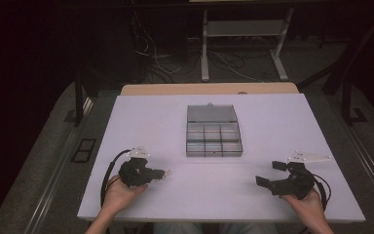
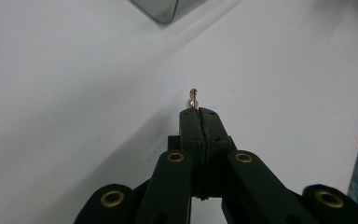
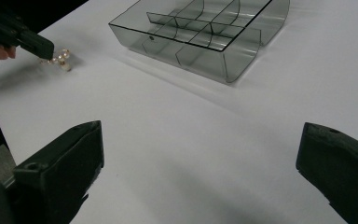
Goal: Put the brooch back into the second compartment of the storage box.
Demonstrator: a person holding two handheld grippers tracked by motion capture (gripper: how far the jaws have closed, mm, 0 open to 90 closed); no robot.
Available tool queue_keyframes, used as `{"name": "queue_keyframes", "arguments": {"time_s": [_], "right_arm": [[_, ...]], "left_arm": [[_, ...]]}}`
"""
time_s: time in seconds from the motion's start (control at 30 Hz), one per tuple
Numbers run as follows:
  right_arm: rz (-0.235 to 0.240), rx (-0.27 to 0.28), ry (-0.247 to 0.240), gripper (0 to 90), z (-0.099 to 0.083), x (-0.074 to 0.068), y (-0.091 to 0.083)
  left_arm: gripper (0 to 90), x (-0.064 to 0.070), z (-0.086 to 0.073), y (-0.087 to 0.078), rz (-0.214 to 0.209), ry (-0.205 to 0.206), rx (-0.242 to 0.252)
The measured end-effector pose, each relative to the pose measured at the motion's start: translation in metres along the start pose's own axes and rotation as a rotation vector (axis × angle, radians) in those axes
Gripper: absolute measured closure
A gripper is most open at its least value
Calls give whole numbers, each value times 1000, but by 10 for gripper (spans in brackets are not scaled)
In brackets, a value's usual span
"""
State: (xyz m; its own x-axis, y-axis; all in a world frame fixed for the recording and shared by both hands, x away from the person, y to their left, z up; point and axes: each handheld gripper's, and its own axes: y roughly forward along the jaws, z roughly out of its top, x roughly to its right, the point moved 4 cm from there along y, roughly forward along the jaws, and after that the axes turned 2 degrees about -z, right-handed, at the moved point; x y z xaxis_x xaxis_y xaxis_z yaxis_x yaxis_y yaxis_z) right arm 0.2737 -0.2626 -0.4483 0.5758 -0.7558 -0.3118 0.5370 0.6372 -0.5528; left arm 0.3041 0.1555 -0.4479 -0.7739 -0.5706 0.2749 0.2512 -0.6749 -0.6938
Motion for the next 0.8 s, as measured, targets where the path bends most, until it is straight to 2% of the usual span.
{"name": "queue_keyframes", "arguments": {"time_s": [0.33,0.43,0.8], "right_arm": [[7,-6,-3,6,-1,0,1],[10,-10,-5,6,-1,0,1],[5,-12,-11,6,-2,1,2]], "left_arm": [[893,1,19,-13,-10,8,60],[893,2,26,-15,-16,21,67],[893,3,43,-17,-27,31,86]]}}
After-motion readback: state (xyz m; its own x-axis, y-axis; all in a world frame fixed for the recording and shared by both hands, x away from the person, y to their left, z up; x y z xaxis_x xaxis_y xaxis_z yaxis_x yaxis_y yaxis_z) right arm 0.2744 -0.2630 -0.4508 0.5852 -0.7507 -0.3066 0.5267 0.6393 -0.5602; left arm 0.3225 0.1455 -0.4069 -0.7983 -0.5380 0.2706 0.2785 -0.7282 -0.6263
